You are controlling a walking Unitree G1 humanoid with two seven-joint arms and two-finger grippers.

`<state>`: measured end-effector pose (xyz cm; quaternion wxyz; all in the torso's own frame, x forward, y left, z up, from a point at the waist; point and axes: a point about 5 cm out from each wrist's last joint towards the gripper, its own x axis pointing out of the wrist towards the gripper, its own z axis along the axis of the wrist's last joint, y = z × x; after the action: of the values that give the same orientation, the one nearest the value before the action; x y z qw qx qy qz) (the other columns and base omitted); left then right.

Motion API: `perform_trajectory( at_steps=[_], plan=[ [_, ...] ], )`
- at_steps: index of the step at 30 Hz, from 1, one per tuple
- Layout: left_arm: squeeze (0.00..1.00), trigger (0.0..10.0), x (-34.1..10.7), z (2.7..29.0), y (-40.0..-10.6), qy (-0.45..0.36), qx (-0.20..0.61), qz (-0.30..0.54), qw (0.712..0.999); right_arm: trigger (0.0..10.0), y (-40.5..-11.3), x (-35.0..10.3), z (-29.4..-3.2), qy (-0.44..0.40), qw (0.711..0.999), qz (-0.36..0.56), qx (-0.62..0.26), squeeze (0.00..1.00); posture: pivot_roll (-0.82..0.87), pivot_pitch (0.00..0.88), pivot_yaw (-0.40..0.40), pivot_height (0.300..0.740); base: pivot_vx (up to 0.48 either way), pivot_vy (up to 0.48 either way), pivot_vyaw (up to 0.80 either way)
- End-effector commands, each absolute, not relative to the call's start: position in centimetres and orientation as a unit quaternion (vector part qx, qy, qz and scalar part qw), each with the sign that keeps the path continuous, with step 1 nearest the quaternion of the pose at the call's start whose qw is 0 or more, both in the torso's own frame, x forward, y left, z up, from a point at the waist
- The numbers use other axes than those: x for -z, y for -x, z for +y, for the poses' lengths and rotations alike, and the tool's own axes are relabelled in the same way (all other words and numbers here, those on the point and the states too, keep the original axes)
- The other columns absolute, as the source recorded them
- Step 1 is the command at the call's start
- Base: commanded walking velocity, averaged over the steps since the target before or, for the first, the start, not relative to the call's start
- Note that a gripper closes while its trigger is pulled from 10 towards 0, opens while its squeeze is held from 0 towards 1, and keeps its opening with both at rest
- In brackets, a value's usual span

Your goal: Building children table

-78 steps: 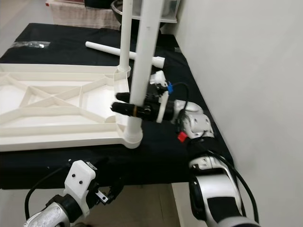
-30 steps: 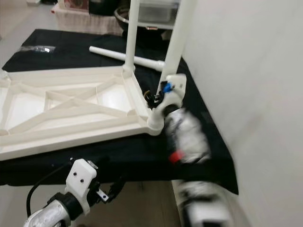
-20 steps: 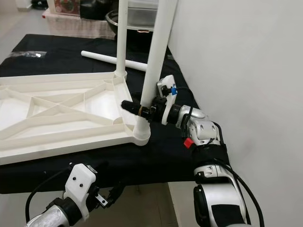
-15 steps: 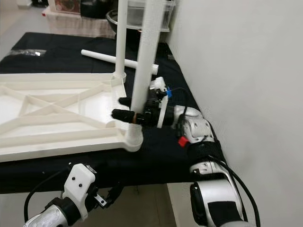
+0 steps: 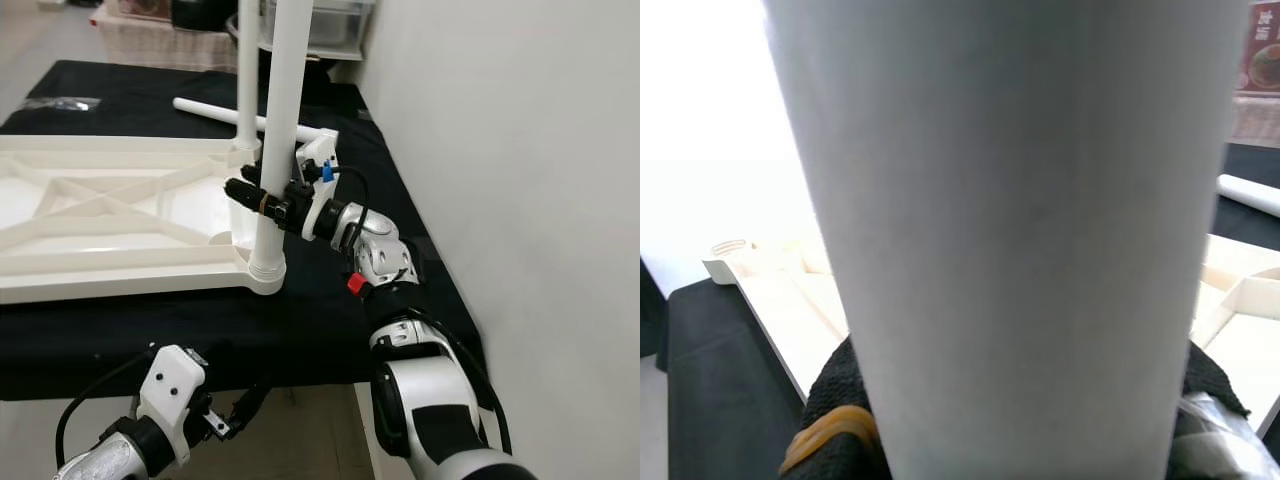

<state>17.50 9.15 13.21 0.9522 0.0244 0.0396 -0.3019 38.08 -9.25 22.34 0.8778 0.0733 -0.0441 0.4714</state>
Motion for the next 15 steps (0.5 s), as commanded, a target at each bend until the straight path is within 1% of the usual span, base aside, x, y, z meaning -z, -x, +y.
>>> perform_trajectory(
  at_steps=[1,2,3,4,5,6,7,8,10,11,13,15],
  plan=[
    [0.00,10.0,-13.3,9.0,-17.4,-0.021,0.303,0.041,0.952,0.0,-38.3,-21.6,-10.5,-0.111,0.913,-0.038,-0.391,0.00,0.15,0.109,-0.143,0.740,0.000,0.000,0.00],
    [0.00,10.0,-13.3,9.0,-17.4,-0.021,0.303,0.041,0.952,0.0,-38.3,-21.6,-10.5,-0.111,0.913,-0.038,-0.391,0.00,0.15,0.109,-0.143,0.740,0.000,0.000,0.00],
    [0.00,10.0,-13.2,9.0,-17.5,-0.021,0.304,0.041,0.951,0.0,-38.4,-21.3,-11.4,-0.106,0.951,-0.033,-0.288,0.00,0.15,0.105,-0.136,0.740,0.000,0.000,0.00],
    [0.00,10.0,-13.2,9.0,-17.5,-0.021,0.306,0.041,0.951,0.0,-38.3,-21.0,-12.3,-0.100,0.975,-0.030,-0.196,0.00,0.15,0.104,-0.135,0.740,0.000,0.000,0.00],
    [0.00,10.0,-13.2,9.0,-17.5,-0.021,0.306,0.041,0.951,0.0,-38.3,-21.0,-12.3,-0.100,0.975,-0.030,-0.196,0.00,0.15,0.104,-0.135,0.740,0.000,0.000,0.00],
    [0.00,10.0,-13.1,9.0,-17.6,-0.021,0.306,0.042,0.951,0.0,-38.1,-20.6,-13.2,-0.099,0.988,-0.023,-0.116,0.00,0.15,0.104,-0.136,0.740,0.000,0.000,0.00],
    [0.00,10.0,-13.1,9.0,-17.6,-0.021,0.307,0.042,0.951,0.0,-37.8,-20.1,-13.7,-0.097,0.994,-0.019,-0.043,0.00,0.15,0.102,-0.135,0.740,0.000,0.000,0.00],
    [0.00,10.0,-13.1,9.0,-17.6,-0.021,0.307,0.042,0.951,0.0,-37.8,-20.1,-13.7,-0.097,0.994,-0.019,-0.043,0.00,0.15,0.102,-0.135,0.740,0.000,0.000,0.00],
    [0.00,10.0,-13.1,9.0,-17.7,-0.022,0.307,0.042,0.951,0.0,-37.1,-19.8,-14.2,-0.095,0.994,-0.020,0.041,0.00,0.15,0.101,-0.135,0.740,0.000,0.000,0.00],
    [0.00,10.0,-13.1,9.0,-17.7,-0.022,0.307,0.042,0.951,0.0,-37.1,-19.8,-14.2,-0.095,0.994,-0.020,0.041,0.00,0.15,0.101,-0.135,0.740,0.000,0.000,0.00],
    [0.00,10.0,-13.1,9.0,-17.6,-0.022,0.307,0.042,0.951,0.0,-36.7,-20.0,-14.0,-0.097,0.991,-0.027,0.092,0.00,0.15,0.101,-0.137,0.740,0.000,0.000,0.00],
    [0.00,10.0,-13.1,9.0,-17.6,-0.022,0.306,0.042,0.951,0.0,-36.5,-20.1,-13.7,-0.100,0.989,-0.028,0.108,0.00,0.15,0.101,-0.137,0.740,0.000,0.000,0.00]
  ],
)
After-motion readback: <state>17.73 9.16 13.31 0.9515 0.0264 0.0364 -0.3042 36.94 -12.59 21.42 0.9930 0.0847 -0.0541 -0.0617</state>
